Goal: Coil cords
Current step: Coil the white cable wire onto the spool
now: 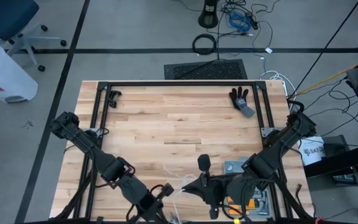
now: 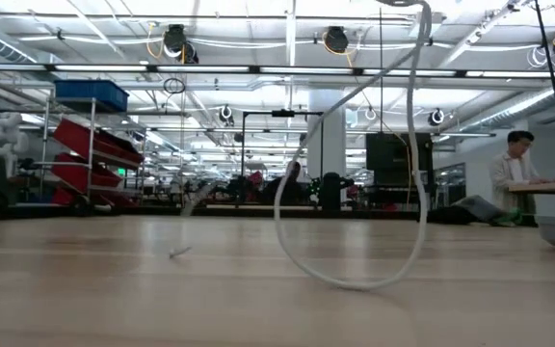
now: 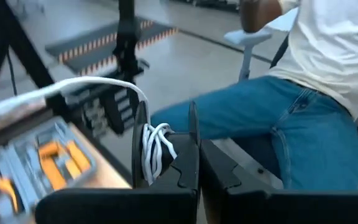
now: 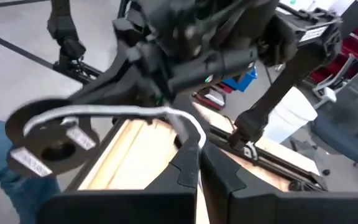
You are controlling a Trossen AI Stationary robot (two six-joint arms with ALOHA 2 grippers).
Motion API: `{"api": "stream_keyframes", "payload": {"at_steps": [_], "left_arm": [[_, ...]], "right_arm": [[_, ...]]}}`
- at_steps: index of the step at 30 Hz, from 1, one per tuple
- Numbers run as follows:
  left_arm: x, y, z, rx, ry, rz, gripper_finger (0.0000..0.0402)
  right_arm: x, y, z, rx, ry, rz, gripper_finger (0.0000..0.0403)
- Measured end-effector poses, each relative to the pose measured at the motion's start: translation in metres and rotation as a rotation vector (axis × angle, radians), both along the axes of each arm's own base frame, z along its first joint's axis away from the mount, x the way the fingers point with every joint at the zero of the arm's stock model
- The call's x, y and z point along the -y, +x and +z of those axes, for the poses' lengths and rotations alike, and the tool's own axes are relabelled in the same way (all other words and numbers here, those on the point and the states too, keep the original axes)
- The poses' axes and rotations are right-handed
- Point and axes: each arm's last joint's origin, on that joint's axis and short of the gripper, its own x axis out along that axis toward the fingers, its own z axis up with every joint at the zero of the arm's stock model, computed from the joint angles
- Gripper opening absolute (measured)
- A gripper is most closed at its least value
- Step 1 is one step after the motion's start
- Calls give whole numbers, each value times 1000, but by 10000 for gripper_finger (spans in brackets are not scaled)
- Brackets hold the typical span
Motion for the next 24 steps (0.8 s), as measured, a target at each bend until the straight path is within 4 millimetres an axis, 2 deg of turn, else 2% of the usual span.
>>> {"api": "stream_keyframes", "payload": {"at_steps": [5,11,24], "left_arm": [[3,1,7,110,-7,-25,2],[4,1,11,155,-20,-28,2],[4,2,15,192,-33,-28,2]], "right_arm": [[-10,6,-13,-28,-14,11,0],[-18,15,-25,-36,-11,32,0],[-18,23,-23,-3,28,93,0]]}}
